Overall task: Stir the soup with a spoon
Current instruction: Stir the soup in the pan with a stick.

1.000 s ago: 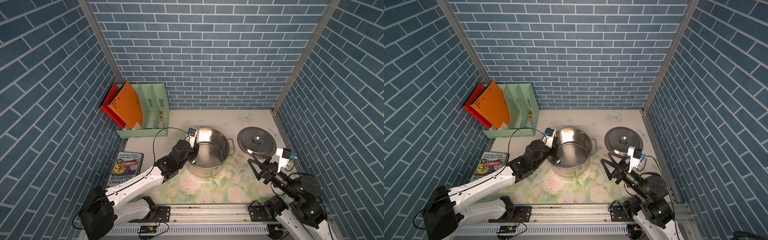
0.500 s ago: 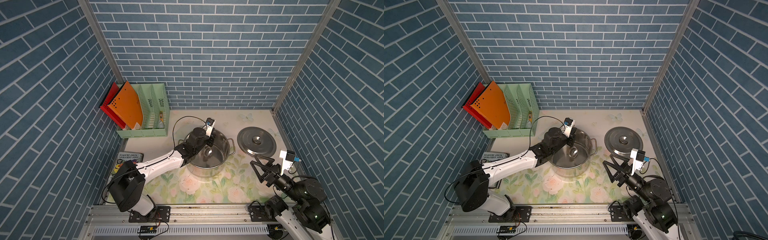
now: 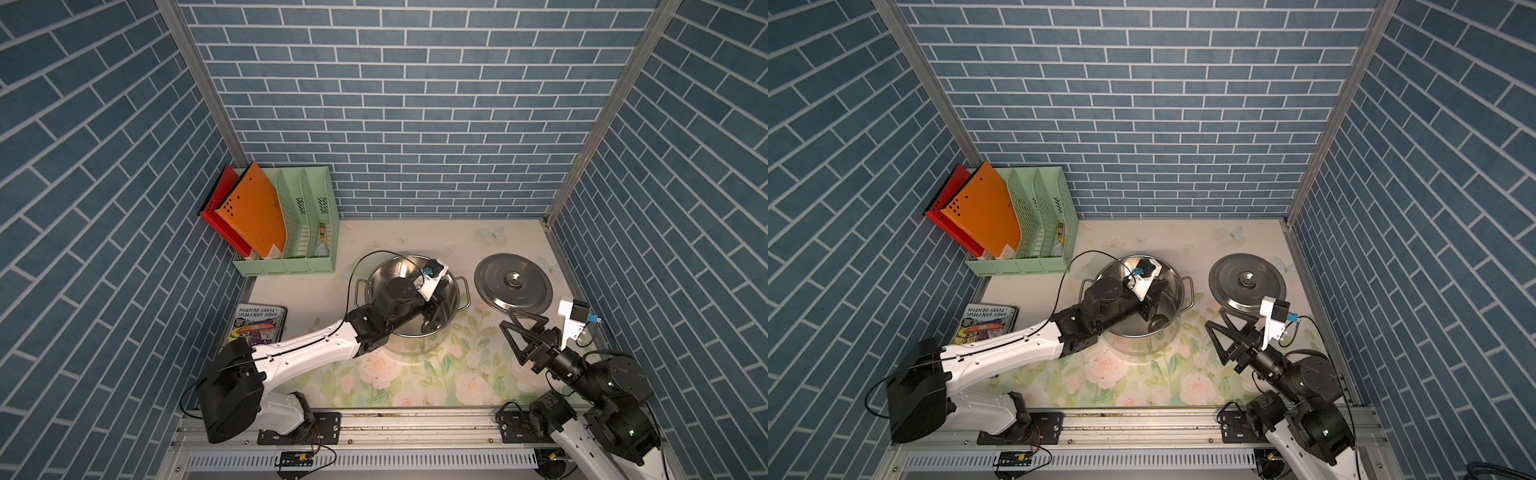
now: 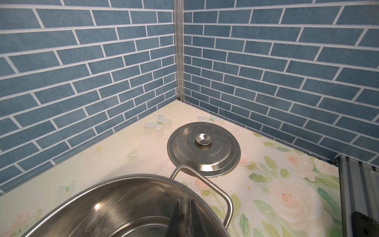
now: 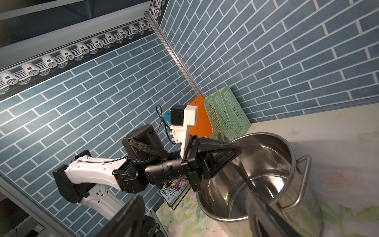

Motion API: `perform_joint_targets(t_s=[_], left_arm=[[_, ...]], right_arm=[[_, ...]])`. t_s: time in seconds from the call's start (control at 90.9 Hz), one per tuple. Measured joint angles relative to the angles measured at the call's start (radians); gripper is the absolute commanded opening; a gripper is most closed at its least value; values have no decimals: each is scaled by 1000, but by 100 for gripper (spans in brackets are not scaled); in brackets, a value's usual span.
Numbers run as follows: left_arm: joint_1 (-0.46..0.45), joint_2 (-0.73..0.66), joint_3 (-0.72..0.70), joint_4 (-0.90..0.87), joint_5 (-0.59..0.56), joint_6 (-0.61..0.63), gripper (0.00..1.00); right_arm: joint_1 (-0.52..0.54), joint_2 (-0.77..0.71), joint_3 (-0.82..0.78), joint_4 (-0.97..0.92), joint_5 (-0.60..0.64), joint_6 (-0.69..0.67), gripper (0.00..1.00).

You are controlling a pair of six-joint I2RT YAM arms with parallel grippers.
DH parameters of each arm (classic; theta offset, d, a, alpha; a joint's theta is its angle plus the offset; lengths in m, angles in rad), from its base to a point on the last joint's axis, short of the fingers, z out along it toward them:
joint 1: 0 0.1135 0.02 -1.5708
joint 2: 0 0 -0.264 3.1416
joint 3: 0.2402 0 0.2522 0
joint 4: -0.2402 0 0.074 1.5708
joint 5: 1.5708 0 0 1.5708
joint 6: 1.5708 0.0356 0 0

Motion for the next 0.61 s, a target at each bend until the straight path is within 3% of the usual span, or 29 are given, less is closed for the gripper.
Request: perform_joint_targets(t_s=[0.297, 0.44, 0.605], left_arm=[[-1, -188, -143, -114, -131, -7, 0], [25, -194, -150, -149, -209, -3, 0], [116, -154, -134, -123, -256, -3, 0]], right_arm=[[0, 5, -13, 19, -1, 0, 82], [0, 21, -18, 31, -3, 0, 82], [0, 22, -18, 29, -3, 0, 82]])
